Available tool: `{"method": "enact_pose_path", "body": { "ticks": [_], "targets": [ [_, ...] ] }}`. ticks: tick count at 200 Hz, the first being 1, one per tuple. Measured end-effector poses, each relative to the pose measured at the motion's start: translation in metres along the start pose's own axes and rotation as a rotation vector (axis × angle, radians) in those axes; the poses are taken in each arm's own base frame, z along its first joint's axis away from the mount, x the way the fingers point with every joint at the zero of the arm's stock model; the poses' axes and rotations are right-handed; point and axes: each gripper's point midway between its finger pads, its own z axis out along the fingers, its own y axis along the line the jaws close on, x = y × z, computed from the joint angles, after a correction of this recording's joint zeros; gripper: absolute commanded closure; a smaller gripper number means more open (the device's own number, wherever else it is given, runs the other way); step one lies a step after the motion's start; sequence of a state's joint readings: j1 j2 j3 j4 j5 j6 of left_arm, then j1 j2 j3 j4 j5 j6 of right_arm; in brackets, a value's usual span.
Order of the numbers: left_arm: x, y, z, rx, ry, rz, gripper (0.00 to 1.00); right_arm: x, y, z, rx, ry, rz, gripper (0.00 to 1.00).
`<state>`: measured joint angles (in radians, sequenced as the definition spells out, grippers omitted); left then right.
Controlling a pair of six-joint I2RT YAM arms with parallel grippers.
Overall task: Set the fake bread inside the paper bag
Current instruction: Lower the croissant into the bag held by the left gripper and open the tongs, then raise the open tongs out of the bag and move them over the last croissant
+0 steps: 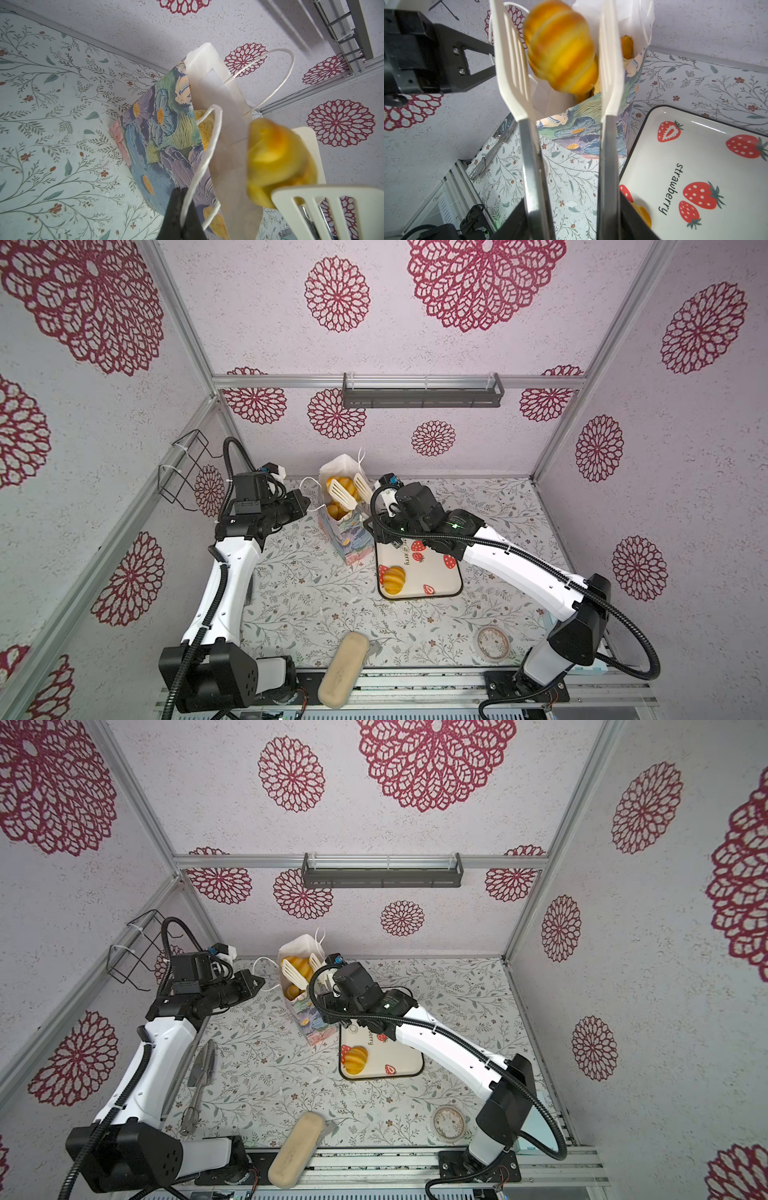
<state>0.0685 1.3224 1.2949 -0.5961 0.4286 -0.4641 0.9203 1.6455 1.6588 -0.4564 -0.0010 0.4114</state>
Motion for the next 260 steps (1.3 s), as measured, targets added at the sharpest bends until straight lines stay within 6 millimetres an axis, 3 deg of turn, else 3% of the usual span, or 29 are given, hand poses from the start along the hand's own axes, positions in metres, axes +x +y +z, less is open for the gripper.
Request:
{"method": "enact_pose_path", "body": {
  "ticks": [74,178,260],
  "targets": [
    [0.000,0.000,0.000,0.000,0.000,0.000,1.00,0.004,-0.007,-0.003,0.029,-0.003,0.000,0.44],
    [0.000,0.000,0.000,0.000,0.000,0.000,1.00,0.008,-0.027,-0.047,0.111,-0.059,0.001,0.44],
    [0.000,0.000,0.000,0.000,0.000,0.000,1.00,0.053,-0.066,-0.063,0.214,0.013,0.045,0.44]
  ]
}}
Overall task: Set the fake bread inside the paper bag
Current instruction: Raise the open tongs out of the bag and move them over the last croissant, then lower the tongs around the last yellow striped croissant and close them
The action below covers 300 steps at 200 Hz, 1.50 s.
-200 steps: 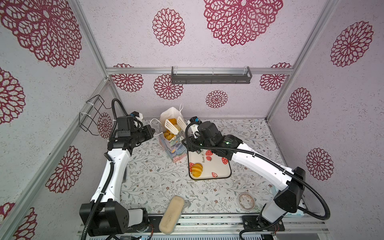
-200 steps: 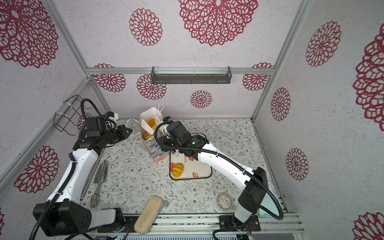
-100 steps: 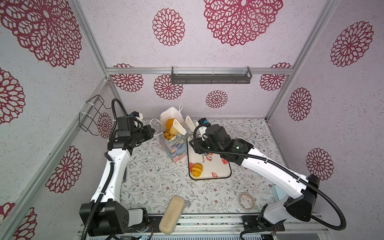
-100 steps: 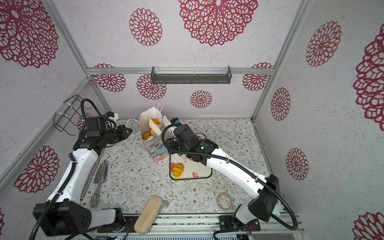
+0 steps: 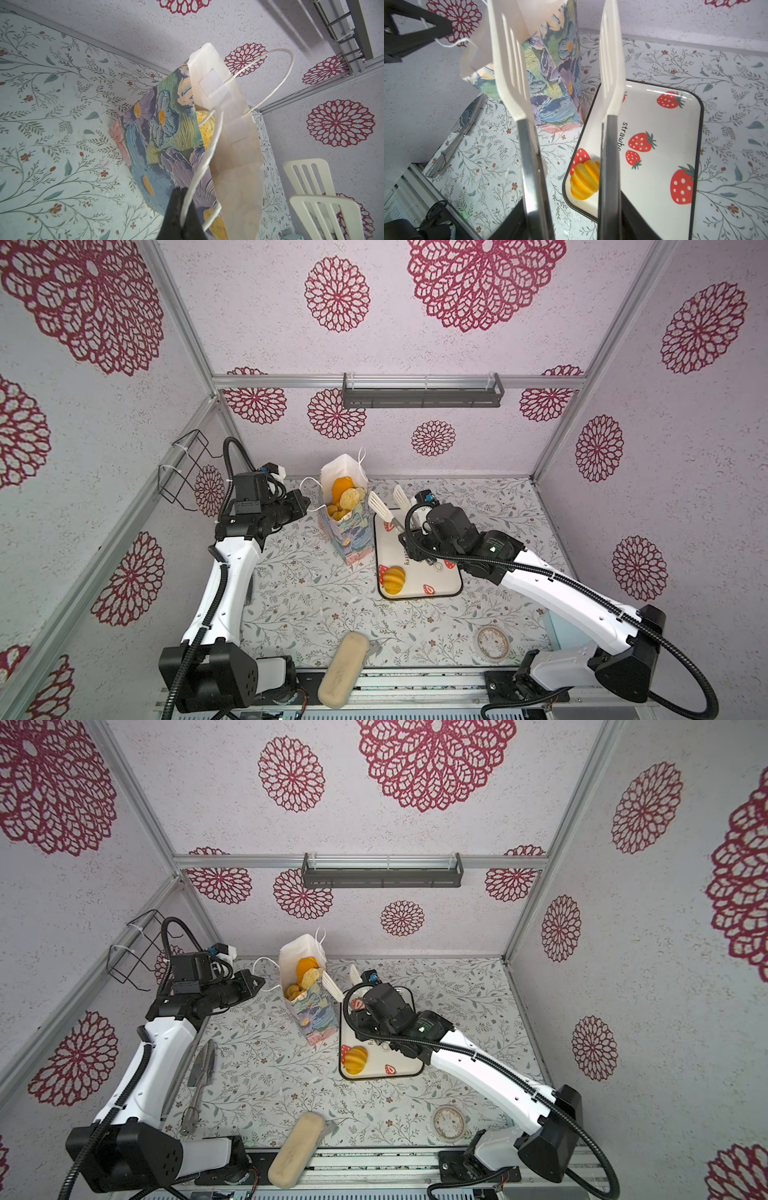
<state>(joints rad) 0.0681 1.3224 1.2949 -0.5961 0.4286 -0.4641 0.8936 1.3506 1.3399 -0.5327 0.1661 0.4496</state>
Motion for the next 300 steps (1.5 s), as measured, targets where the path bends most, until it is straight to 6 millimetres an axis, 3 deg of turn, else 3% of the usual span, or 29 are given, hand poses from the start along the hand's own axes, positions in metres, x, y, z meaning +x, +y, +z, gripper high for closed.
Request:
{"method": "enact_pose_path", "body": {
  "ticks": [69,169,300],
  "targets": [
    [0.000,0.000,0.000,0.000,0.000,0.000,1.00,0.035,-0.024,-0.002,0.057,0.064,0.050,0.44],
    [0.000,0.000,0.000,0.000,-0.001,0.000,1.00,0.094,-0.041,0.009,0.092,0.214,0.102,0.44],
    [0.000,0.000,0.000,0.000,0.000,0.000,1.00,0.149,-0.035,0.026,0.041,0.400,0.155,0.44]
  ]
}}
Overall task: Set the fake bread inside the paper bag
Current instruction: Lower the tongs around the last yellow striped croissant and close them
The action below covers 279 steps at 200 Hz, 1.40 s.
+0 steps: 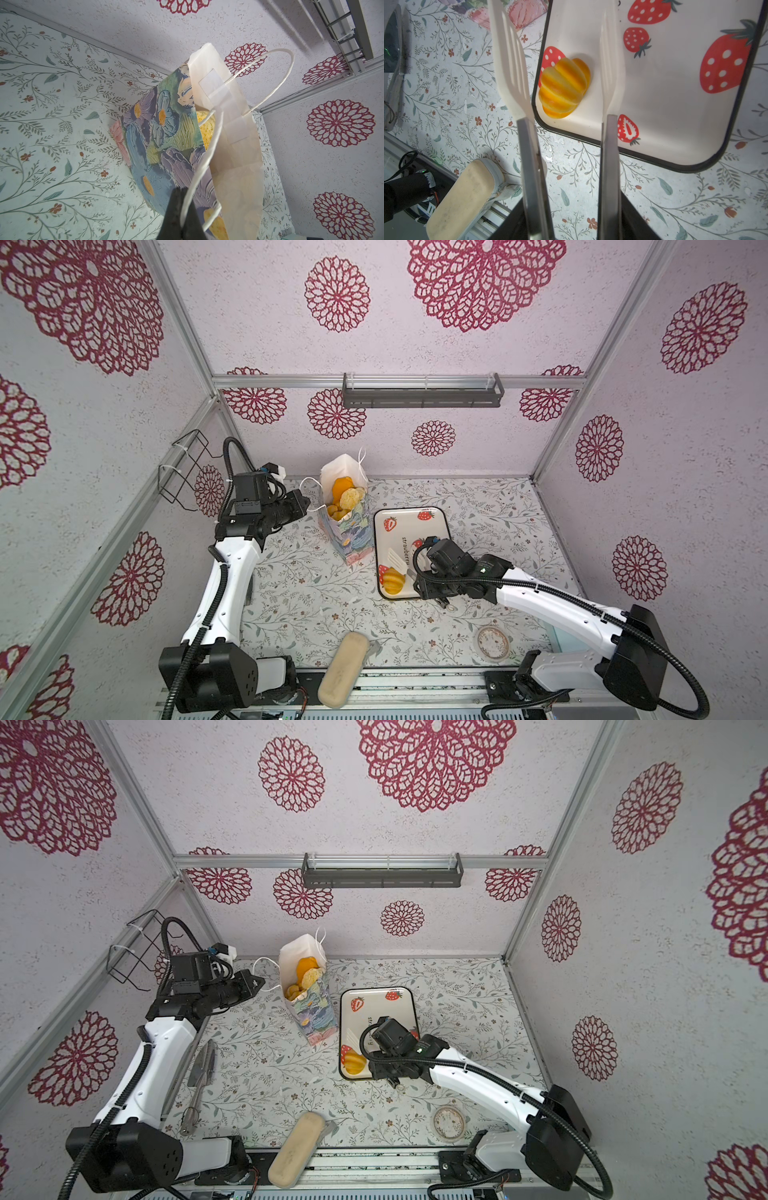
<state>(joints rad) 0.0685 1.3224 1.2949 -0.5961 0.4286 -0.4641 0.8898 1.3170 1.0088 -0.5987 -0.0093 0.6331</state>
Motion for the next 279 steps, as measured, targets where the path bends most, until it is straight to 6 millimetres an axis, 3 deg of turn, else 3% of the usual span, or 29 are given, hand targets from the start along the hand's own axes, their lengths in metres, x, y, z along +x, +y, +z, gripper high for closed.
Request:
{"method": "enact_pose_path", "body": {
  "ticks": [101,279],
  "targets": [
    [0.000,0.000,0.000,0.000,0.000,0.000,1.00,0.024,0.005,0.017,-0.015,0.081,0.001,0.44],
    [-0.001,0.001,0.000,-0.002,-0.002,-0.002,1.00,0.041,0.012,0.040,0.005,0.153,-0.023,0.44]
  ]
}}
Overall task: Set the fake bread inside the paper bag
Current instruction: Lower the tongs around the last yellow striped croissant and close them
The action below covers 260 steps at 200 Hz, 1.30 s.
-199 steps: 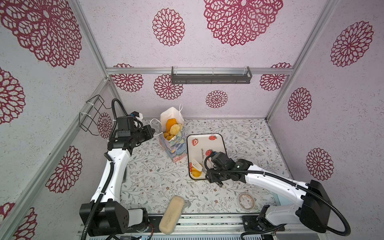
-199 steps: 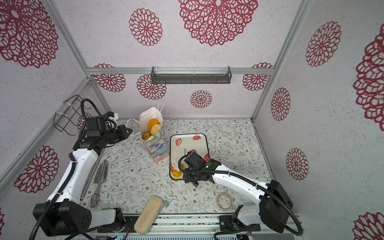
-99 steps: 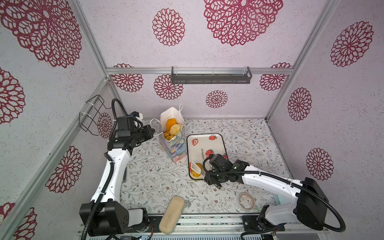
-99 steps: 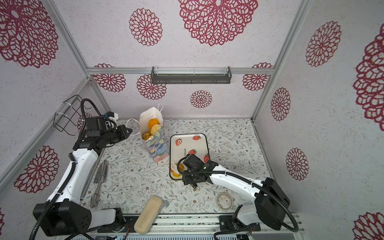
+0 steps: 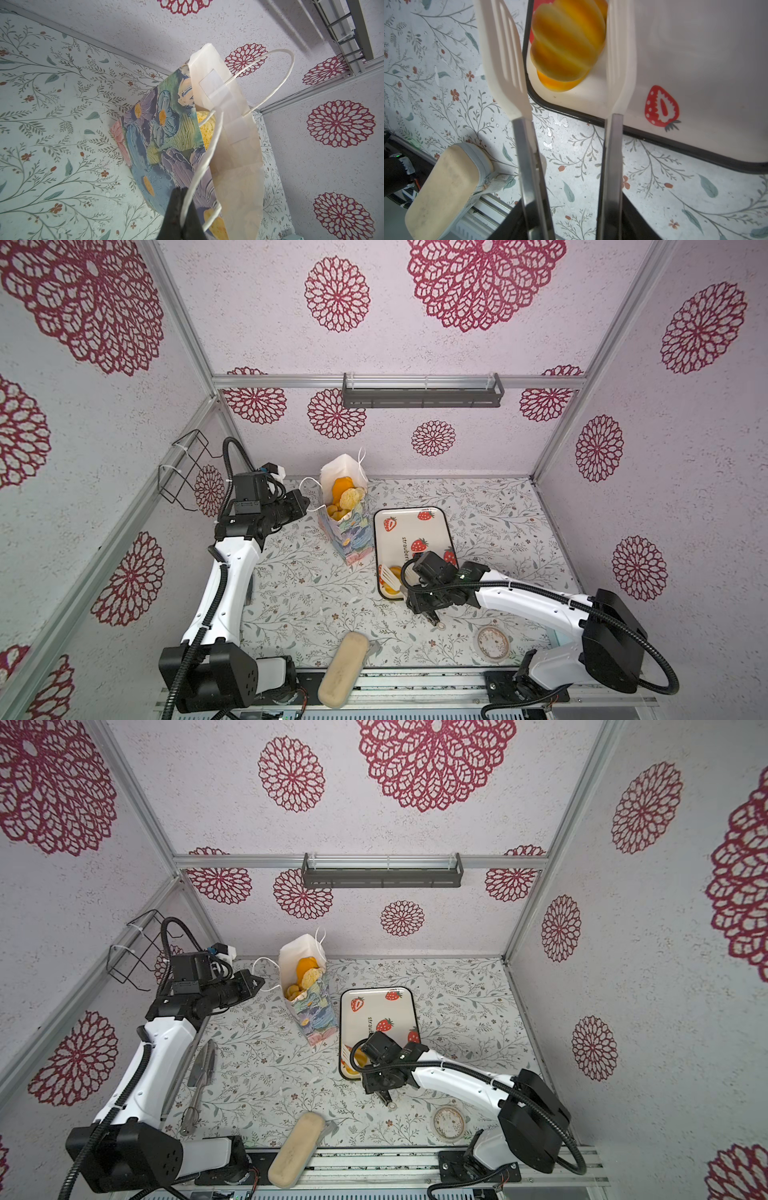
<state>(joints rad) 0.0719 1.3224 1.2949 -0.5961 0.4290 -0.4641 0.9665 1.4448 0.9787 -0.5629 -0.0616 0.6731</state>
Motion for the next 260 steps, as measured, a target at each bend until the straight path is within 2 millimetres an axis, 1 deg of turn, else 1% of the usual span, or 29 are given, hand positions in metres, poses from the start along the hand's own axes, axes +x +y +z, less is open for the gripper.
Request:
{"method": "enact_pose_path", "body": {
  "ticks": [34,57,115,145,186,219,260],
  "targets": [
    [-0.001,0.002,-0.001,-0.003,-0.003,-0.003,1.00,-0.002,0.004,0.001,0.023,0.006,-0.019,0.44],
    [-0.001,0.002,-0.001,-0.004,-0.003,-0.003,1.00,-0.003,0.002,0.000,0.038,0.004,-0.026,0.44],
    [-0.001,0.002,-0.001,-0.002,-0.003,-0.004,1.00,-0.011,0.002,-0.010,0.075,-0.006,-0.068,0.44],
    [-0.001,0.002,-0.001,-0.002,-0.003,-0.005,1.00,-0.011,-0.002,-0.012,0.102,0.005,-0.090,0.44],
    [-0.002,0.003,-0.001,-0.003,-0.004,-0.007,1.00,-0.005,-0.008,-0.013,0.129,0.032,-0.105,0.44],
    [-0.002,0.003,-0.001,-0.004,-0.005,-0.010,1.00,-0.008,-0.005,-0.013,0.126,0.031,-0.112,0.44],
    [-0.002,0.003,-0.001,-0.004,-0.005,-0.010,1.00,-0.010,-0.002,-0.007,0.127,0.042,-0.120,0.44]
  ]
}}
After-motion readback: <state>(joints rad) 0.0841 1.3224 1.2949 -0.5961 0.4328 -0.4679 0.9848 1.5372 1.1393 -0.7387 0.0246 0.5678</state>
